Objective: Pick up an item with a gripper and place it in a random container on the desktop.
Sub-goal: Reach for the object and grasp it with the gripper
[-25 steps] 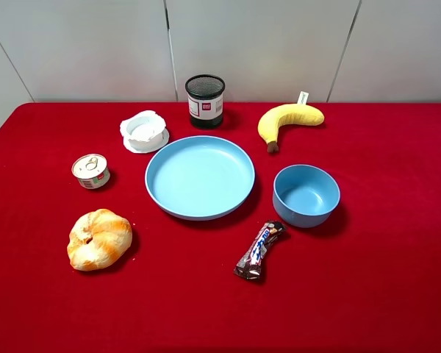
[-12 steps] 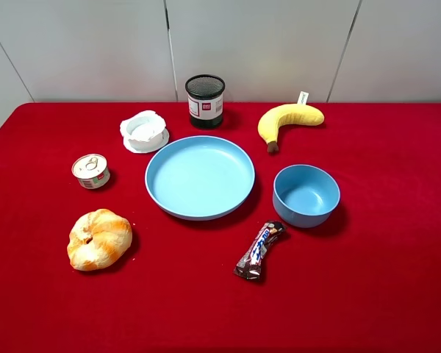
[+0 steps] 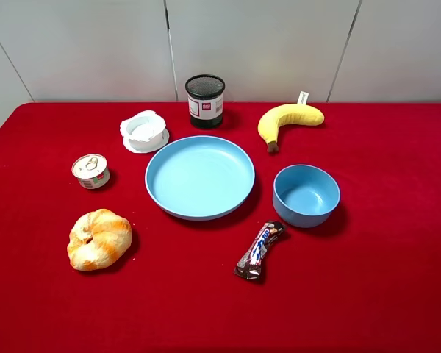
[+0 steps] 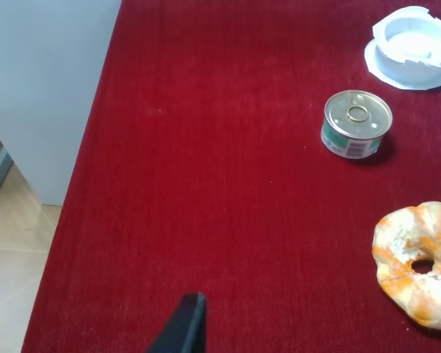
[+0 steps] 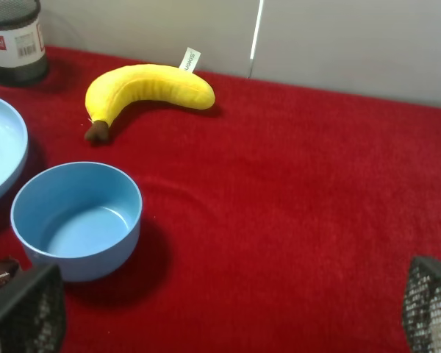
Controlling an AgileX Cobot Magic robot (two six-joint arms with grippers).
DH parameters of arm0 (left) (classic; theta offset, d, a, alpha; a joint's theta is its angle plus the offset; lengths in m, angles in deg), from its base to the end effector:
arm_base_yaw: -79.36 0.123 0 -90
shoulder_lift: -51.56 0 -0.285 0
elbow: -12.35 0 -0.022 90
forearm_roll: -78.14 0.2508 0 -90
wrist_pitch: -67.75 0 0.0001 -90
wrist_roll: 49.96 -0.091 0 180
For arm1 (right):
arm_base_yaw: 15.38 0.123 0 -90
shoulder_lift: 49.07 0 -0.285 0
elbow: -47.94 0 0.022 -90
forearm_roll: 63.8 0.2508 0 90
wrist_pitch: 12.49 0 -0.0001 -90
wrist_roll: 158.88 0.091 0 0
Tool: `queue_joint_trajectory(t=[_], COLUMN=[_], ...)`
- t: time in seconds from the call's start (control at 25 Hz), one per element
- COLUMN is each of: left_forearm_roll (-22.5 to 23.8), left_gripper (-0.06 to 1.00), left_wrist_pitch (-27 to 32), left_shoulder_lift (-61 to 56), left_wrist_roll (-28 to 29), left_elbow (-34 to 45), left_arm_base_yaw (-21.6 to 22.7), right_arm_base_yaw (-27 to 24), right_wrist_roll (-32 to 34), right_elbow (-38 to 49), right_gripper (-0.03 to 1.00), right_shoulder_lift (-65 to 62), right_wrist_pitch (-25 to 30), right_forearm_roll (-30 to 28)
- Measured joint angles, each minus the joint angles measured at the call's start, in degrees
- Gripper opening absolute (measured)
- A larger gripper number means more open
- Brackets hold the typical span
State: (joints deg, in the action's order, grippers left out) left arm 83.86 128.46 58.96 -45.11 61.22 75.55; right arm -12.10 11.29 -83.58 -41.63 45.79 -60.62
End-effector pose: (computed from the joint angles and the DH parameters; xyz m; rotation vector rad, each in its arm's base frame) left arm -0.0049 0.0083 0.2762 -0.0231 2.0376 0.0247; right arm -0.0045 0.0040 0.2814 -0.2287 1.9788 -0.0079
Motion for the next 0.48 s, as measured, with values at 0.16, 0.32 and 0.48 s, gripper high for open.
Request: queue_joint_trajectory(t=[0.16, 0.32, 0.48], left_forearm_roll=[0.00, 0.00, 0.00], left_gripper=[0.98, 0.98, 0.98], left_wrist_pitch=[0.00, 0.00, 0.00], left_shoulder_lift=[0.00, 0.00, 0.00], left_wrist_roll=[0.00, 0.00, 0.00], left_elbow=[0.00, 0.00, 0.00], left_arm_base_yaw=[0.00, 0.00, 0.00], right_arm_base_yaw=[0.00, 0.00, 0.00], right_wrist_roll=[0.00, 0.00, 0.00], right_elbow=[0.00, 0.00, -1.14], right_gripper=[0.69, 0.69, 0.69], right_shoulder_lift=[0.00, 0.00, 0.81], right_wrist_pitch=[0.00, 0.00, 0.00], right_forearm_roll=[0.00, 0.00, 0.23])
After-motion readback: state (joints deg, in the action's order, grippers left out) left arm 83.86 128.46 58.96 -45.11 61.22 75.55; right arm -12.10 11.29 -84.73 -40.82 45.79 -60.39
